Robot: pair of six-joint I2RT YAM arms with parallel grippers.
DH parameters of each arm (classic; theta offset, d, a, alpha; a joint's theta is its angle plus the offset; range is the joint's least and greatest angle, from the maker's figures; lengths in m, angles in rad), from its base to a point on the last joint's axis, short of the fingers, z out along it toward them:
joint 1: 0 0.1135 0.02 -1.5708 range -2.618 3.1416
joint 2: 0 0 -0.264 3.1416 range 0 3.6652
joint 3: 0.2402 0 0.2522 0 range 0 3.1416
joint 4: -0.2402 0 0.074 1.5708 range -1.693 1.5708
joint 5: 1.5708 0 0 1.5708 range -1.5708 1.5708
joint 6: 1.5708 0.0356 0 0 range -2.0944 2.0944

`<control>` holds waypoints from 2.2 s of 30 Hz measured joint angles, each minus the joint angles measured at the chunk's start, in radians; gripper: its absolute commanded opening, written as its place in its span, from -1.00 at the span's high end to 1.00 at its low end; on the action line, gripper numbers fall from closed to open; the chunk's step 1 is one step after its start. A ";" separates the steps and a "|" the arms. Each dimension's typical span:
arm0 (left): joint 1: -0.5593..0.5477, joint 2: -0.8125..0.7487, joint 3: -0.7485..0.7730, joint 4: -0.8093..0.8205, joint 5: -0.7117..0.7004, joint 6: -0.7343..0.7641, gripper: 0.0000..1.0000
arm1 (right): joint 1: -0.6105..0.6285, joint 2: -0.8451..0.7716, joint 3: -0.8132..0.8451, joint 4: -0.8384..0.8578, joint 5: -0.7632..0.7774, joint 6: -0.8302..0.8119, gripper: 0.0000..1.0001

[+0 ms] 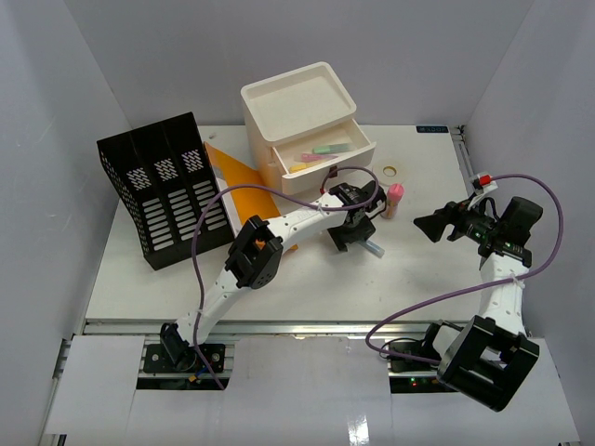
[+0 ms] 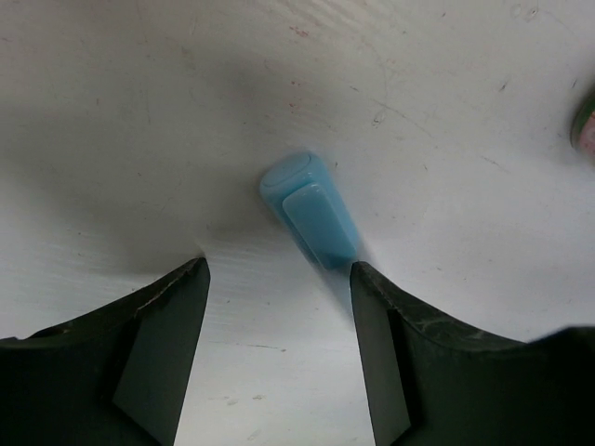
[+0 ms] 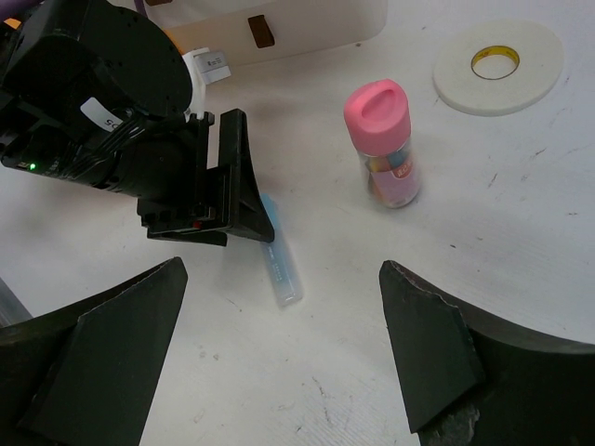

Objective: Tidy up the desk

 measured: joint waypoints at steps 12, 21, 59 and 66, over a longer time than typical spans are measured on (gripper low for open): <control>-0.071 0.004 0.000 0.079 -0.170 0.055 -0.56 | -0.001 -0.003 0.000 0.000 -0.009 0.000 -0.81; -0.104 -0.004 -0.022 0.127 -0.217 0.061 -0.63 | -0.001 -0.003 -0.001 0.001 -0.011 0.000 -0.81; -0.095 -0.141 -0.328 0.256 -0.322 0.432 -0.19 | -0.013 -0.002 -0.004 0.003 -0.011 -0.001 -0.81; -0.078 -0.158 -0.347 0.264 -0.260 0.426 0.00 | -0.014 -0.002 -0.005 0.003 -0.011 -0.002 -0.81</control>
